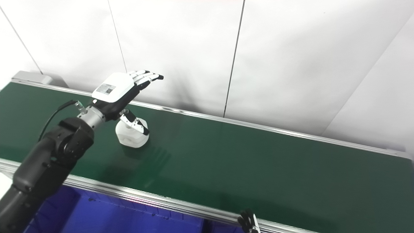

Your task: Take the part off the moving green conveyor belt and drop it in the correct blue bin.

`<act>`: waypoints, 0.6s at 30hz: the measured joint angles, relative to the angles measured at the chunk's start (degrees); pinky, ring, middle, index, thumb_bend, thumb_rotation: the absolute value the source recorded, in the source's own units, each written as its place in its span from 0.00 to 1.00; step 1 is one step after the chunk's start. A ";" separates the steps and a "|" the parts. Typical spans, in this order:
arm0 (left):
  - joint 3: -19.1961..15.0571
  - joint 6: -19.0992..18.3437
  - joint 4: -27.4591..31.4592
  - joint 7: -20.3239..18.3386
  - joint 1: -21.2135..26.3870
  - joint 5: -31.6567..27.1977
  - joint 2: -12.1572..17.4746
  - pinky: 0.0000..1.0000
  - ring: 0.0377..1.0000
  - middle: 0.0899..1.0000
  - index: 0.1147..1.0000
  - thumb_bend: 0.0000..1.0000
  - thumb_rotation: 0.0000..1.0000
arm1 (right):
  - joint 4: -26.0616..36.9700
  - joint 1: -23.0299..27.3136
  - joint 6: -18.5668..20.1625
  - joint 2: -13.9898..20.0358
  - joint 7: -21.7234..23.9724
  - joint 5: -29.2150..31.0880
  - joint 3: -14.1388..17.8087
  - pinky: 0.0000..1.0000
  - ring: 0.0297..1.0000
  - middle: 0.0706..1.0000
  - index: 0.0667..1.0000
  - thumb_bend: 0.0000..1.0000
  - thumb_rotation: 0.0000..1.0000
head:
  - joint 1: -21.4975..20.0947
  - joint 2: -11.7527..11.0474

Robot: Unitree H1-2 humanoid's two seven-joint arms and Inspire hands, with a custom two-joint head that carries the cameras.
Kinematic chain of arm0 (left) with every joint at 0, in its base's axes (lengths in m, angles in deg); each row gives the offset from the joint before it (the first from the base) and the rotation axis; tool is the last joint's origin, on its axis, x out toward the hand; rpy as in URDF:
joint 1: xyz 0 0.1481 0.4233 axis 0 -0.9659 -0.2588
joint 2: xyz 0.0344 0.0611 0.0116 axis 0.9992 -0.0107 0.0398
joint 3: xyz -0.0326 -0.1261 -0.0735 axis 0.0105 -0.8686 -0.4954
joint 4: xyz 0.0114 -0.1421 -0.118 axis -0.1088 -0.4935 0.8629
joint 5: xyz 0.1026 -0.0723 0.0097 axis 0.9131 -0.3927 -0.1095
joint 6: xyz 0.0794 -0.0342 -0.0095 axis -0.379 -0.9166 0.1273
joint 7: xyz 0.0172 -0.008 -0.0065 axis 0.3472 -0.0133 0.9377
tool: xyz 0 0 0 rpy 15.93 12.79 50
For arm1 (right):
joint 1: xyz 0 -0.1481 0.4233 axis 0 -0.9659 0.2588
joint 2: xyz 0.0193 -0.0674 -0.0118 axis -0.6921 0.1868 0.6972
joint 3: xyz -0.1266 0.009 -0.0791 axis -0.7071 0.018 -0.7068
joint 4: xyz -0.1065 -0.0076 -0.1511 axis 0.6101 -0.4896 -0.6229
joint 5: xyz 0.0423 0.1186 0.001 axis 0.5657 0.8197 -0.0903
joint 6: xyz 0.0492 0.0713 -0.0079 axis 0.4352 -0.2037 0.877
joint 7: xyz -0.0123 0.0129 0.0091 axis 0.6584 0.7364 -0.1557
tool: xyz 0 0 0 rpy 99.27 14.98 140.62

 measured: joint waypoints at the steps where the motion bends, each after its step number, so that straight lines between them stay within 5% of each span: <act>1: 0.43 -0.10 -0.80 0.07 0.11 0.74 0.04 0.94 0.94 0.90 0.87 1.00 0.17 | 0.00 -0.04 0.00 -0.02 0.00 0.00 -0.01 0.96 0.93 0.94 0.98 0.90 1.00 | -0.17 0.26; 12: 4.07 -3.20 -6.35 -2.08 0.12 3.59 0.02 0.93 0.94 0.91 0.88 1.00 0.19 | 0.16 -0.50 0.00 -0.50 0.04 0.03 -0.04 0.95 0.92 0.93 0.98 0.92 1.00 | -0.53 1.05; 18: 5.52 -5.08 -7.05 -7.84 0.13 0.94 0.02 0.94 0.95 0.91 0.86 1.00 0.18 | 0.83 -0.91 0.00 -0.67 0.83 0.02 -0.29 0.95 0.91 0.93 0.98 0.90 1.00 | -0.79 1.58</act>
